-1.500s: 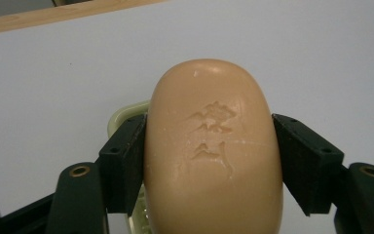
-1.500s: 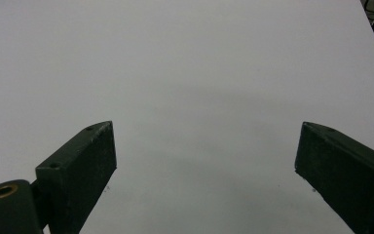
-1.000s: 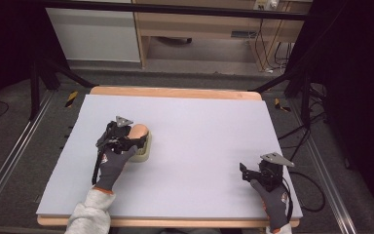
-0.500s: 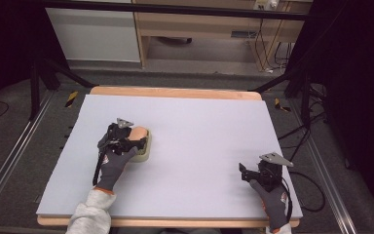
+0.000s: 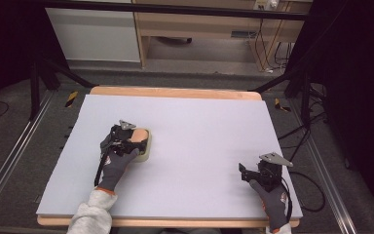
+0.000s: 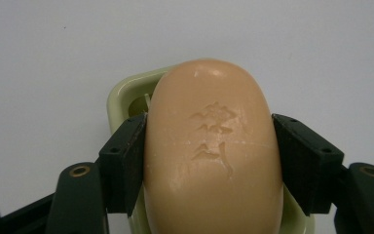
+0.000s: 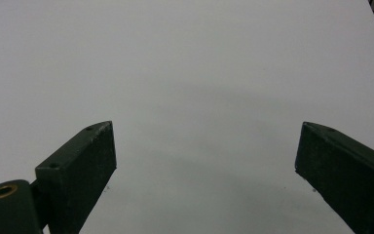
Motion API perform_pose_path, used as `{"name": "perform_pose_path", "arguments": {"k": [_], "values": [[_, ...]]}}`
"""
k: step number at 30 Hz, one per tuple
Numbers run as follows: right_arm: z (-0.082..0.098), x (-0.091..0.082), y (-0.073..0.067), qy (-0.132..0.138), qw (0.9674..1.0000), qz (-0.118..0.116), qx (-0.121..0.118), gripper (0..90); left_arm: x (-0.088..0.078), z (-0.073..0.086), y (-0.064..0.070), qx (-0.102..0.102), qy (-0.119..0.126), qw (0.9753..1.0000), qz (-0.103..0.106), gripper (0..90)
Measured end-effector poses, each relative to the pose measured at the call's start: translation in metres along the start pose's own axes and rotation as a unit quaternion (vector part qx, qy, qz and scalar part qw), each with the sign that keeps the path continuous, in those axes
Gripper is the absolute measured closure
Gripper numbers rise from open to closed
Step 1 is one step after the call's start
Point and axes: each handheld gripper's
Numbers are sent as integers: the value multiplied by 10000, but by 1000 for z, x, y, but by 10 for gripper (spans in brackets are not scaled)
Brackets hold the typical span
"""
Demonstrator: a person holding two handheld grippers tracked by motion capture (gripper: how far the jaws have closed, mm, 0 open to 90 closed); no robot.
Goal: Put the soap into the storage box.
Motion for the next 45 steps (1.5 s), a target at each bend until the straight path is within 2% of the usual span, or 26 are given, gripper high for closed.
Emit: {"name": "perform_pose_path", "arguments": {"k": [22, 38, 39, 41, 45], "values": [[0, 0, 0, -20, 10000, -10, 4, 81, 9, 4, 1, 7, -113, 9999, -60, 317], [0, 0, 0, -11, 10000, 0, 11, 80, 9, 4, 2, 13, -149, 9999, -73, 308], [0, 0, 0, -4, 10000, 7, 1, 80, 8, 4, 2, 16, -145, 9999, -69, 306], [0, 0, 0, 0, 10000, 7, 0, 80, 6, 3, 1, 3, -78, 10000, -33, 227], [0, 0, 1, 9, 10000, 16, -11, 79, -1, 3, -2, -4, -7, 10000, 82, 231]]}}
Point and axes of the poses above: each handheld gripper's, and its own axes: x roughly forward along the jaws, z roughly out of its underside, y roughly to its right, and after that the axes turned 2 degrees about -y, right-handed
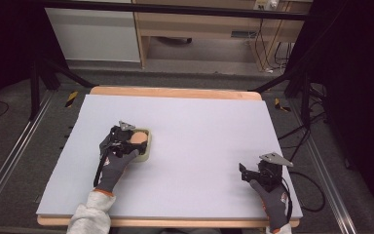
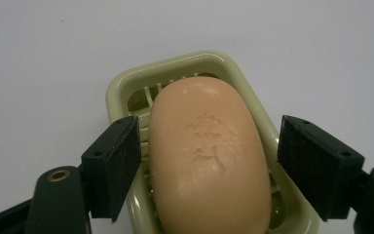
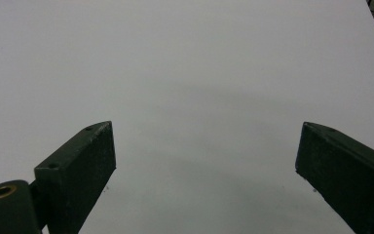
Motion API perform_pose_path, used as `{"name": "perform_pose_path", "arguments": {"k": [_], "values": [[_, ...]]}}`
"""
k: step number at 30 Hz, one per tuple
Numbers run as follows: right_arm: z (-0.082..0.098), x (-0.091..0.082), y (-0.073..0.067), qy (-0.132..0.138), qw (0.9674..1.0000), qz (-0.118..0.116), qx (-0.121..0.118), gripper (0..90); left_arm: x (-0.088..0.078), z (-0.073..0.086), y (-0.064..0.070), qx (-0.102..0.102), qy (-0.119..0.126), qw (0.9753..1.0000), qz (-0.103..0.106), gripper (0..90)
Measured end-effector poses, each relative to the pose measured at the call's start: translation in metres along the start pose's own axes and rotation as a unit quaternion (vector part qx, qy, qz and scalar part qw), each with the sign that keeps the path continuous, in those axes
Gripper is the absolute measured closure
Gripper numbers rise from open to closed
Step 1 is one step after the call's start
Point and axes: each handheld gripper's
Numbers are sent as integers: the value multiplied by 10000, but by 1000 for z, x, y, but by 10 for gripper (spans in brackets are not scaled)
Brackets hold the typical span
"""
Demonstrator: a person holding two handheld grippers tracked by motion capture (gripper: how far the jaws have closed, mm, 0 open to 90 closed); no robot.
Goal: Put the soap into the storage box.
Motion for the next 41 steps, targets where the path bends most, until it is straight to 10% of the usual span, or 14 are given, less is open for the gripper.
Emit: {"name": "perform_pose_path", "arguments": {"k": [22, 41], "values": [[1, -1, 4, -22, 9999, 88, 82, 76, -54, 12, -12, -56, 662, 9969, 424, 217], [5, -2, 11, -113, 9997, 133, 169, 76, -73, 78, -49, -327, 521, 9981, -25, 289]]}}
Point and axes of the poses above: each handheld gripper's, and its own axes: x roughly forward along the jaws, z roughly out of its underside, y roughly to its right, and after that the axes turned 2 degrees about -y, right-handed
